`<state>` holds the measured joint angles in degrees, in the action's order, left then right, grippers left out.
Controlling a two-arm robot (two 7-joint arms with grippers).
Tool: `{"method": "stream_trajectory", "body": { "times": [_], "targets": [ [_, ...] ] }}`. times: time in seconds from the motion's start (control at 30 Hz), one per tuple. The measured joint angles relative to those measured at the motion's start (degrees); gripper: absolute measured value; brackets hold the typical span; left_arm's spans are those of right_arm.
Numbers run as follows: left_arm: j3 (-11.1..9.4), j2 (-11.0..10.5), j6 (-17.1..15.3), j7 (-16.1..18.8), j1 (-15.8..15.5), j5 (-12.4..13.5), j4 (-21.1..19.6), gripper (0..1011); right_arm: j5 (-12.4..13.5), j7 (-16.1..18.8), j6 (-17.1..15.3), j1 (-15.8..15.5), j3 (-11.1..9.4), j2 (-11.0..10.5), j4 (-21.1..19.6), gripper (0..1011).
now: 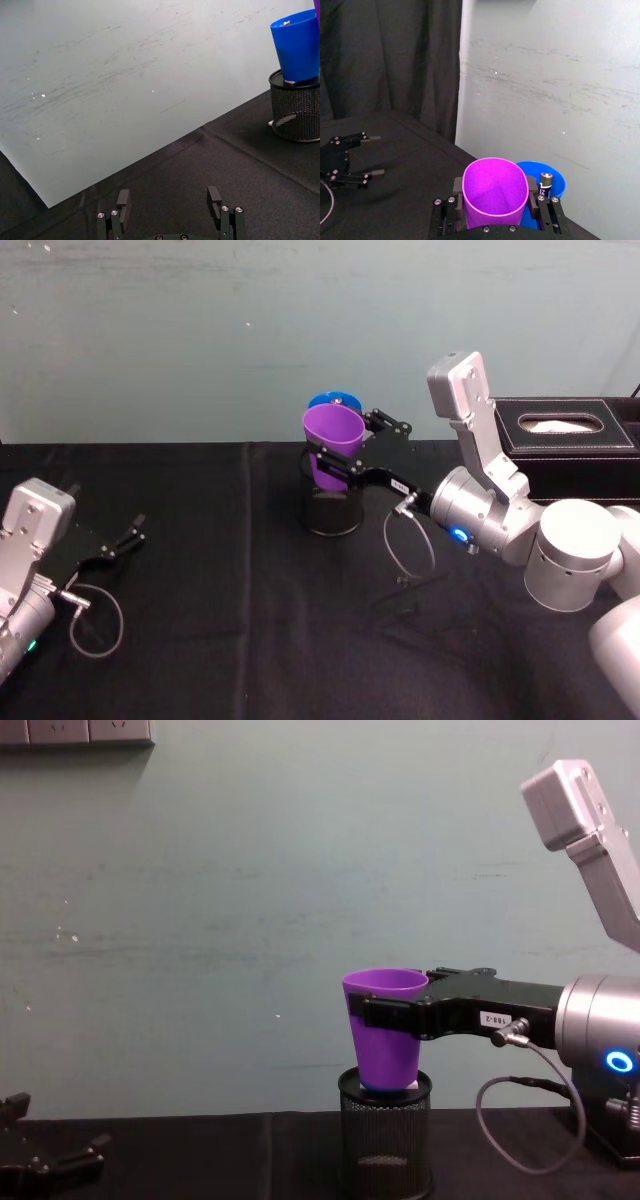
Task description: Pick up one cup with a gripper and tap it against the other cup.
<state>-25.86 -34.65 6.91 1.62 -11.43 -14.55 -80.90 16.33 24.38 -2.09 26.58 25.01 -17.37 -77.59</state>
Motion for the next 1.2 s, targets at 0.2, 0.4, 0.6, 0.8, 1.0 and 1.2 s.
{"method": "stream_trajectory", "body": {
  "times": [0.2, 0.4, 0.6, 0.8, 1.0, 1.2],
  "targets": [
    [0.00, 0.00, 0.00, 0.00, 0.00, 0.00, 0.00, 1000, -0.21, 0.10, 0.02, 0.69, -0.05, 0.45, 0.85, 726],
    [0.00, 0.00, 0.00, 0.00, 0.00, 0.00, 0.00, 1000, -0.22, 0.15, 0.15, 1.37, -0.31, 0.94, 1.80, 726],
    [0.00, 0.00, 0.00, 0.00, 0.00, 0.00, 0.00, 1000, -0.14, 0.46, 0.83, 2.18, -0.63, 1.42, 3.20, 726],
    [0.00, 0.00, 0.00, 0.00, 0.00, 0.00, 0.00, 1000, -0.10, 0.59, 1.34, 2.93, -0.80, 1.73, 4.09, 726],
    [0.00, 0.00, 0.00, 0.00, 0.00, 0.00, 0.00, 1000, -0.13, 0.56, 1.41, 3.11, -0.84, 1.93, 4.19, 726],
    [0.00, 0.00, 0.00, 0.00, 0.00, 0.00, 0.00, 1000, -0.14, 0.56, 1.48, 3.39, -0.93, 2.09, 4.33, 726]
  ]
}}
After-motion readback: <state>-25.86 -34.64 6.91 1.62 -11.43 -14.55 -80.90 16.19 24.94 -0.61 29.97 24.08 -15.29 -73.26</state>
